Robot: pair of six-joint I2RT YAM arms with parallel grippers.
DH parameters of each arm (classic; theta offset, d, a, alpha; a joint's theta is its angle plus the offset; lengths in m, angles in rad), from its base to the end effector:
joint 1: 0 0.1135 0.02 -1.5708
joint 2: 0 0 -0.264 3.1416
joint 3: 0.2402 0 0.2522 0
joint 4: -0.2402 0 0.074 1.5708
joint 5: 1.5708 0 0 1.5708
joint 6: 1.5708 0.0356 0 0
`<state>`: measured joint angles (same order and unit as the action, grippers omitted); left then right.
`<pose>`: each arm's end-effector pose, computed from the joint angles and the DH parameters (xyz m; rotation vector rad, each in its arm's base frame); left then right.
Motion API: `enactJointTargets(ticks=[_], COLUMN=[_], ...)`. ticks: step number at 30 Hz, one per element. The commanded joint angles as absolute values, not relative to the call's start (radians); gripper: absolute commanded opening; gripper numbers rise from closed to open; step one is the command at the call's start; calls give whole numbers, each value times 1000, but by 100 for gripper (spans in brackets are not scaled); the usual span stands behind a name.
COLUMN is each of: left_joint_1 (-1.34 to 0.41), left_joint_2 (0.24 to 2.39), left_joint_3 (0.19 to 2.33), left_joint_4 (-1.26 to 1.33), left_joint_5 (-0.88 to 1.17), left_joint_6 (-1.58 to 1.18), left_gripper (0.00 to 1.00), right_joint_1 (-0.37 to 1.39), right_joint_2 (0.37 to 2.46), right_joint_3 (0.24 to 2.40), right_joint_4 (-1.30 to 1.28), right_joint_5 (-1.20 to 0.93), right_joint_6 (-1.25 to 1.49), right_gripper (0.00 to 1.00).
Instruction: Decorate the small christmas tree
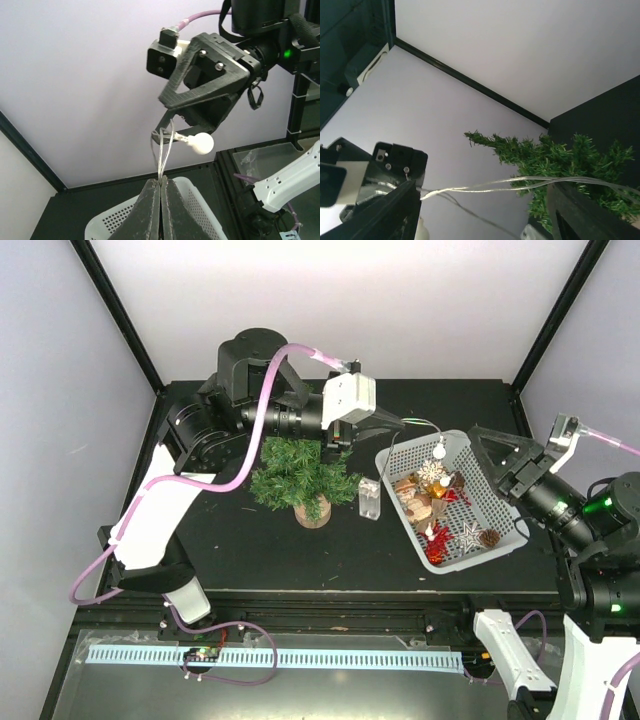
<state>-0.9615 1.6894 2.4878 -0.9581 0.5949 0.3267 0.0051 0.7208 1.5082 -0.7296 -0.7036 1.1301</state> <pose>0.1447 -0.2422 0.5765 1.4126 1.1220 -0.9724 0.0529 0.0233 0.5095 0.3257 1.6793 1.4016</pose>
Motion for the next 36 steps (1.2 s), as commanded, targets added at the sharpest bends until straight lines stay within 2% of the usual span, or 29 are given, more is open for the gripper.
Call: enactJointTargets(ticks=[1, 9, 12, 17, 21, 27, 32, 34, 36], left_joint_1=[-968, -972, -973, -973, -973, -974, -976, -976, -975], left_joint_2=[1669, 1647, 1638, 1613, 1585, 1551, 1534, 1532, 1533], left_joint_3=[2523, 2531, 2531, 2533, 2540, 2540, 2540, 2540, 2539], left_joint_4=[-970, -951, -947, -928, -903, -873, -859, -859, -859], left_joint_5=[544, 429, 422, 392, 342, 274, 243, 237, 232], left_joint_6=[348, 372, 380, 398, 428, 478, 498, 501, 503], left_gripper=[2, 2, 1, 2, 2, 2, 2, 2, 2], right_joint_1=[10, 11, 11, 10, 9, 11, 10, 10, 10], right_joint_2=[690, 650, 640, 658, 664, 604, 627, 625, 633], right_joint_3=[1511, 1502, 1516, 1534, 1457, 1231, 1223, 1212, 1183], right_joint_4=[-810, -897, -997, -1335, -1483, -1417, -1522, -1521, -1522], right_joint_5=[-730, -897, -919, -694, -496, -606, -420, -409, -413], right_joint_6=[1028, 912, 841, 645, 583, 617, 504, 497, 492], right_gripper=[73, 83, 84, 84, 84, 82, 76, 75, 69])
